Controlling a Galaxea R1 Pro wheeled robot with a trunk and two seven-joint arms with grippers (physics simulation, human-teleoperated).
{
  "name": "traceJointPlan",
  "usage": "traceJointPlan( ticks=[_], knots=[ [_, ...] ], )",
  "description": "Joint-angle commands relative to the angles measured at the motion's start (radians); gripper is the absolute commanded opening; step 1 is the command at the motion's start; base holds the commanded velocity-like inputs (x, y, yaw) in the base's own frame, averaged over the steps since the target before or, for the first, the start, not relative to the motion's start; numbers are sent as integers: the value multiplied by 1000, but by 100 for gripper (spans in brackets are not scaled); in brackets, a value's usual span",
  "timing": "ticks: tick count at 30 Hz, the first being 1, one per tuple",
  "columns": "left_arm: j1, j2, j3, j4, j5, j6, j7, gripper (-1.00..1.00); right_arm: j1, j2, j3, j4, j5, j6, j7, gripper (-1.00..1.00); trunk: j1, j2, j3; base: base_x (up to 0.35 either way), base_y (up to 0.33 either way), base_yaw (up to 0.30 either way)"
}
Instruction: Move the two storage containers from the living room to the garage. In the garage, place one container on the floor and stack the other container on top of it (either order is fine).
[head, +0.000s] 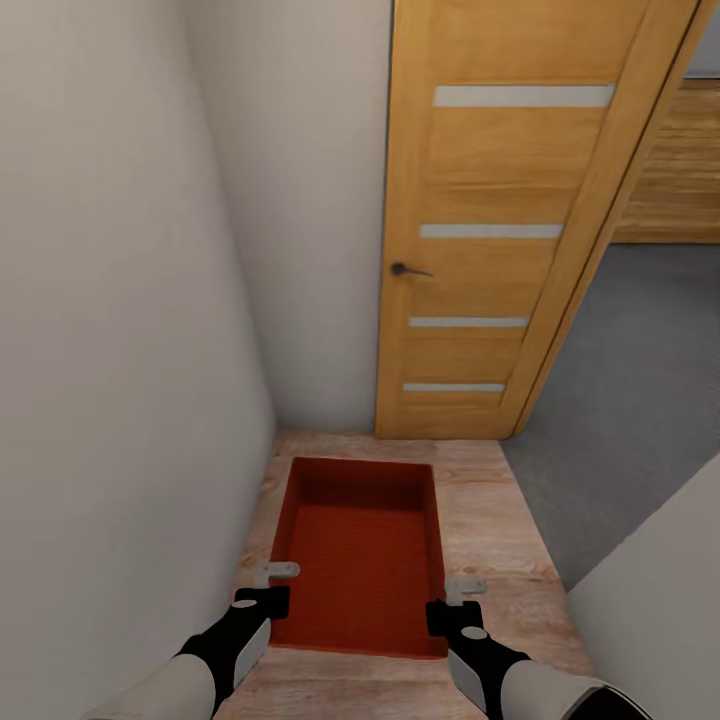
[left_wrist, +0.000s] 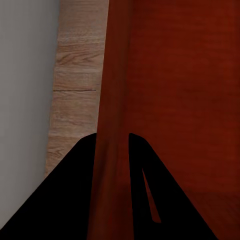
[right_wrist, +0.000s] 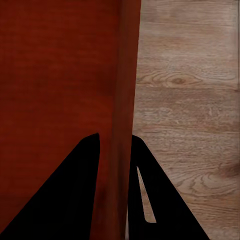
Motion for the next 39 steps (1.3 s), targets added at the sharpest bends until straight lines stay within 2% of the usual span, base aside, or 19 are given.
traceJointPlan(
  ticks=[1,23,39],
  knots=[
    [0,1,-6,1,8,23,8,-100,-2,-17,9,0,-10,-36,-65,-100,1,-2,-2,322,0,-220],
    [0,1,-5,1,8,23,7,-100,-2,-17,9,0,-11,-36,-65,-100,1,-2,-2,322,0,-275],
    [0,1,-5,1,8,23,7,-100,-2,-21,9,0,-11,-36,-65,-100,1,-2,-2,322,0,-25]
  ],
)
